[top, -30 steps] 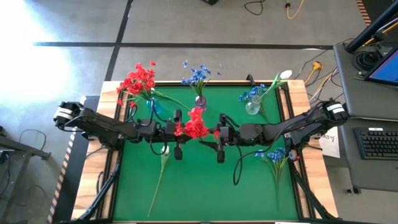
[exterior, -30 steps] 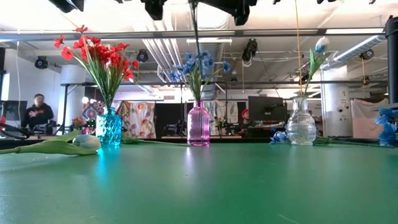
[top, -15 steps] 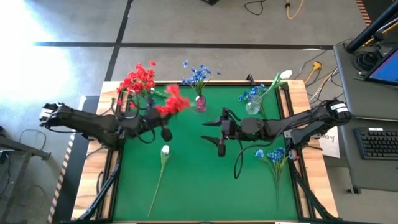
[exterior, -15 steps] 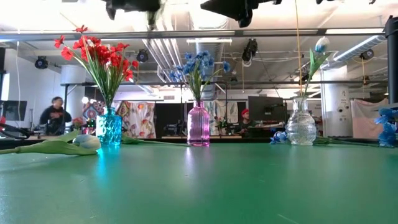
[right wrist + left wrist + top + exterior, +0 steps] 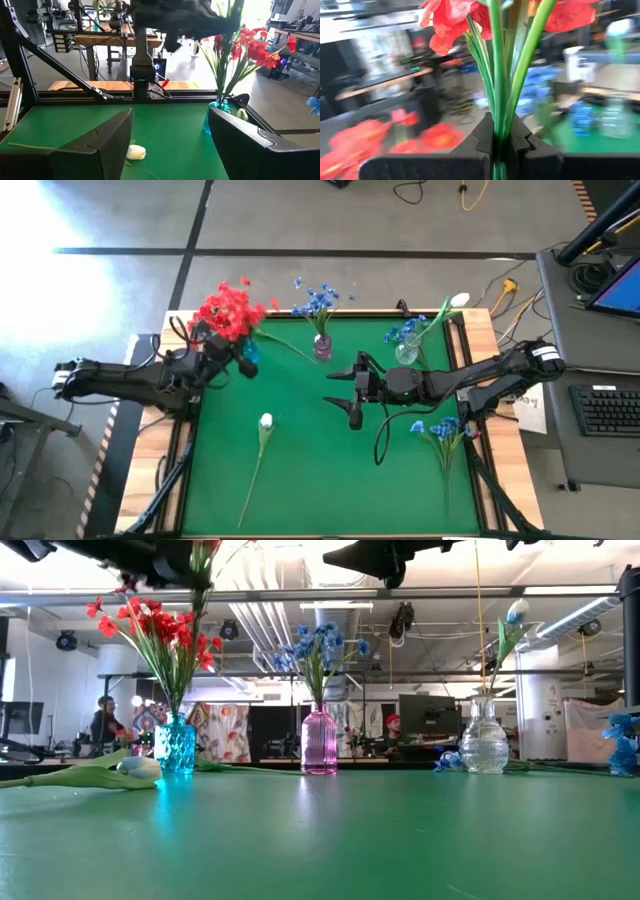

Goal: Sort flowers into vase by color
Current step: Put the red flowers into the blue vase

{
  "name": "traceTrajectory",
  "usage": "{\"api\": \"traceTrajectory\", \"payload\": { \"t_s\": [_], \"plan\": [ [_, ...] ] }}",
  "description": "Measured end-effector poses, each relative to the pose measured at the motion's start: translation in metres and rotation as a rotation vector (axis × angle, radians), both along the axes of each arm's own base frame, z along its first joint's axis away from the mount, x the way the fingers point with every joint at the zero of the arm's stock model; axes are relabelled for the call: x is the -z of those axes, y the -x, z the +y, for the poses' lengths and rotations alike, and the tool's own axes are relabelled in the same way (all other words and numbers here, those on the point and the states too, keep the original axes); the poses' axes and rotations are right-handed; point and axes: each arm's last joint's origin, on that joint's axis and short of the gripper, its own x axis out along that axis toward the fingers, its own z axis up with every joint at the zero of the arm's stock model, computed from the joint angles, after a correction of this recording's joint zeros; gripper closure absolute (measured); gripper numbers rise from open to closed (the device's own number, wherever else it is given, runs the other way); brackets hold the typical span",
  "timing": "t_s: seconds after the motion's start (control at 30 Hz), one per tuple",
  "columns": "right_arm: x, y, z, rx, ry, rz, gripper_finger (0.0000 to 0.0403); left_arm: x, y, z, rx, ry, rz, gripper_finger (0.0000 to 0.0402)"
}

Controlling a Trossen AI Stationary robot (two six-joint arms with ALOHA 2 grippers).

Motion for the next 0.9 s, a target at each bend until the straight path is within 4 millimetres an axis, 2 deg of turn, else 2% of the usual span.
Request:
{"api": "traceTrajectory", "payload": {
  "t_s": [0.1,0.33,0.9],
  "plan": [
    [0.000,0.000,0.000,0.000,-0.001,0.000,0.0151,0.004,0.003,0.011,-0.069,0.000,0.007,0.0402],
    [0.001,0.000,-0.002,0.006,-0.014,0.005,0.0147,0.014,0.003,0.026,-0.092,0.000,0.049,0.0401],
    [0.004,0.000,-0.006,0.021,-0.026,0.028,0.0151,0.021,0.005,0.034,-0.136,0.037,0.018,0.0401]
  ]
}}
